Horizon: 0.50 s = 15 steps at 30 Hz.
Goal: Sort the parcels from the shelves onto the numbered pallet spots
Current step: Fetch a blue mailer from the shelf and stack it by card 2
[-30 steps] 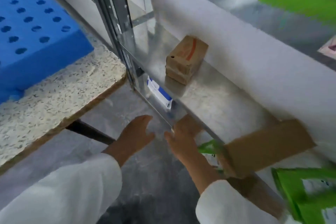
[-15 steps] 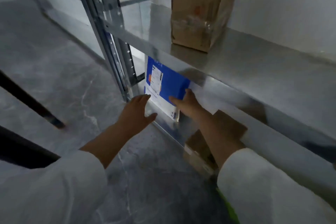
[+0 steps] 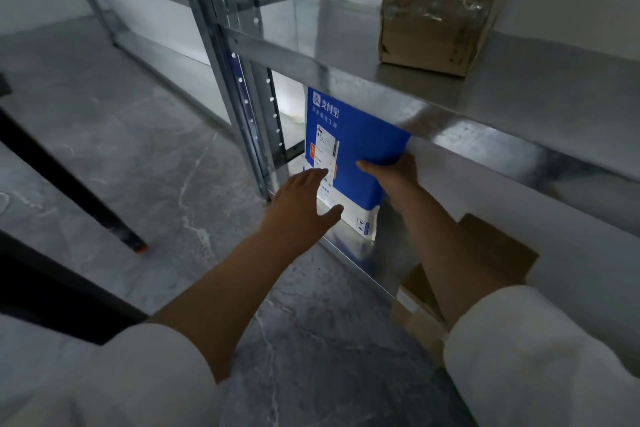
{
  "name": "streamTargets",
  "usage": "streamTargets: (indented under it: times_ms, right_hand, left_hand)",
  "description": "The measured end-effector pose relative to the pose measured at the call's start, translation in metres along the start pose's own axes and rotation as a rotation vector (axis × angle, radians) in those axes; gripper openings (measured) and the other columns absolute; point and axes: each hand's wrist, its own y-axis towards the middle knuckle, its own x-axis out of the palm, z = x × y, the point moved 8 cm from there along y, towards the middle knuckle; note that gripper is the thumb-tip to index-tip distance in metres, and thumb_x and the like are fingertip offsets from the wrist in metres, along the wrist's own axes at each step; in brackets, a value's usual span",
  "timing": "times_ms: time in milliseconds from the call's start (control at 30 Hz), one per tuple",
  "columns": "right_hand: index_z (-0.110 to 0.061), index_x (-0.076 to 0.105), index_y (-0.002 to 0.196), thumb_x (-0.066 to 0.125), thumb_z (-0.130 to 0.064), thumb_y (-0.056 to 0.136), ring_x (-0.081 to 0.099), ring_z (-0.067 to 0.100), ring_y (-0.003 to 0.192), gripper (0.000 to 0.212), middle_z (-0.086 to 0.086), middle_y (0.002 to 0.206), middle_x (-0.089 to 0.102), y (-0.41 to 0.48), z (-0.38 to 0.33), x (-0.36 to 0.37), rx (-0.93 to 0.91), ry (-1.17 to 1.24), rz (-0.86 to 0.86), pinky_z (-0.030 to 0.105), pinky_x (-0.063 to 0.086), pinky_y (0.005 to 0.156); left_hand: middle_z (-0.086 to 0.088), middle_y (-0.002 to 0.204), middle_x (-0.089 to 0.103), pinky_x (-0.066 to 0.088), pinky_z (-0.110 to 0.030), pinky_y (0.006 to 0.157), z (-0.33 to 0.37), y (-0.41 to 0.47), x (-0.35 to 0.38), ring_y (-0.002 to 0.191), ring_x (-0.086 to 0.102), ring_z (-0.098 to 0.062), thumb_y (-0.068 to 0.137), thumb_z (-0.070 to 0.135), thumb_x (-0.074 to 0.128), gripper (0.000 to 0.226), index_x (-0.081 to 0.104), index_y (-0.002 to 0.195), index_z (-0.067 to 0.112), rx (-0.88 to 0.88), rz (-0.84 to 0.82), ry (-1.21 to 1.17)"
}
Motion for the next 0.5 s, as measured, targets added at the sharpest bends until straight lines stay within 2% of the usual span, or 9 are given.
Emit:
streamTargets:
  times_ms: [67, 100, 133, 200, 233, 267, 300, 400, 500]
  right_hand:
    - [-0.013, 0.052, 0.129, 0.077, -0.070, 0.037, 0.061, 0.024, 0.114, 0.111, 0.002, 0.127, 0.062, 0.003, 0.007, 0.008, -0.029, -0.108, -0.012, 0.044, 0.054, 0.093]
    - [-0.010, 0.054, 0.124, 0.076, -0.073, 0.041, 0.062, 0.024, 0.109, 0.107, 0.002, 0.122, 0.064, -0.005, 0.004, 0.011, -0.030, -0.131, -0.005, 0.043, 0.055, 0.090]
    - [-0.007, 0.056, 0.118, 0.078, -0.069, 0.051, 0.063, 0.023, 0.102, 0.094, 0.001, 0.114, 0.064, -0.013, 0.000, 0.013, -0.030, -0.135, 0.009, 0.040, 0.056, 0.087]
    - [-0.006, 0.059, 0.099, 0.078, -0.049, 0.074, 0.060, 0.021, 0.088, 0.053, 0.001, 0.099, 0.062, -0.027, -0.003, 0.016, -0.029, -0.093, 0.035, 0.038, 0.055, 0.081]
    - [-0.008, 0.058, 0.087, 0.077, -0.043, 0.079, 0.058, 0.022, 0.084, 0.040, 0.003, 0.093, 0.061, -0.029, 0.001, 0.014, -0.008, -0.064, 0.051, 0.038, 0.053, 0.079]
    - [-0.010, 0.056, 0.079, 0.077, -0.039, 0.080, 0.058, 0.022, 0.083, 0.035, 0.005, 0.091, 0.061, -0.032, 0.006, 0.010, 0.014, -0.021, 0.071, 0.037, 0.052, 0.077]
    - [-0.011, 0.056, 0.079, 0.078, -0.036, 0.080, 0.059, 0.022, 0.084, 0.033, 0.006, 0.093, 0.063, -0.035, 0.009, 0.005, 0.031, 0.050, 0.090, 0.036, 0.052, 0.077]
    - [-0.011, 0.061, 0.102, 0.078, -0.029, 0.080, 0.061, 0.022, 0.091, 0.033, 0.003, 0.102, 0.064, -0.041, 0.015, -0.006, 0.067, 0.213, 0.072, 0.036, 0.053, 0.081]
    - [-0.011, 0.061, 0.105, 0.079, -0.028, 0.080, 0.064, 0.021, 0.090, 0.035, 0.001, 0.100, 0.066, -0.053, 0.023, -0.002, 0.131, 0.292, -0.048, 0.036, 0.054, 0.078]
  left_hand:
    - [-0.001, 0.147, 0.042, 0.027, -0.028, 0.109, -0.001, -0.004, -0.005, 0.136, 0.036, -0.017, 0.089, 0.036, 0.064, 0.064, 0.038, 0.145, 0.017, -0.066, -0.005, -0.130]
    - [-0.001, 0.146, 0.043, 0.028, -0.028, 0.109, -0.006, -0.007, -0.007, 0.135, 0.038, -0.018, 0.089, 0.033, 0.065, 0.062, 0.040, 0.144, 0.017, -0.109, -0.012, -0.181]
    - [-0.002, 0.146, 0.043, 0.030, -0.029, 0.109, -0.012, -0.010, -0.010, 0.134, 0.039, -0.019, 0.089, 0.030, 0.065, 0.061, 0.041, 0.143, 0.016, -0.148, -0.017, -0.203]
    - [-0.005, 0.144, 0.046, 0.031, -0.027, 0.105, -0.028, -0.016, -0.019, 0.131, 0.043, -0.021, 0.089, 0.026, 0.065, 0.058, 0.043, 0.142, 0.014, -0.238, -0.003, -0.206]
    - [-0.006, 0.142, 0.048, 0.030, -0.023, 0.101, -0.039, -0.018, -0.024, 0.130, 0.045, -0.022, 0.089, 0.023, 0.065, 0.056, 0.045, 0.140, 0.013, -0.284, 0.013, -0.203]
    - [-0.008, 0.141, 0.049, 0.031, -0.021, 0.097, -0.050, -0.021, -0.028, 0.128, 0.046, -0.023, 0.090, 0.020, 0.064, 0.052, 0.047, 0.138, 0.011, -0.335, 0.023, -0.194]
    - [-0.010, 0.139, 0.051, 0.032, -0.022, 0.096, -0.063, -0.024, -0.031, 0.127, 0.047, -0.024, 0.091, 0.018, 0.063, 0.048, 0.049, 0.136, 0.009, -0.390, 0.033, -0.183]
    - [-0.014, 0.143, 0.048, 0.038, -0.035, 0.104, -0.097, -0.040, -0.038, 0.128, 0.048, -0.030, 0.093, 0.024, 0.060, 0.051, 0.046, 0.139, 0.006, -0.556, 0.072, -0.209]
    - [-0.016, 0.150, 0.038, 0.036, -0.045, 0.108, -0.119, -0.059, -0.043, 0.135, 0.041, -0.033, 0.092, 0.047, 0.057, 0.073, 0.034, 0.146, 0.004, -0.724, 0.084, -0.301]
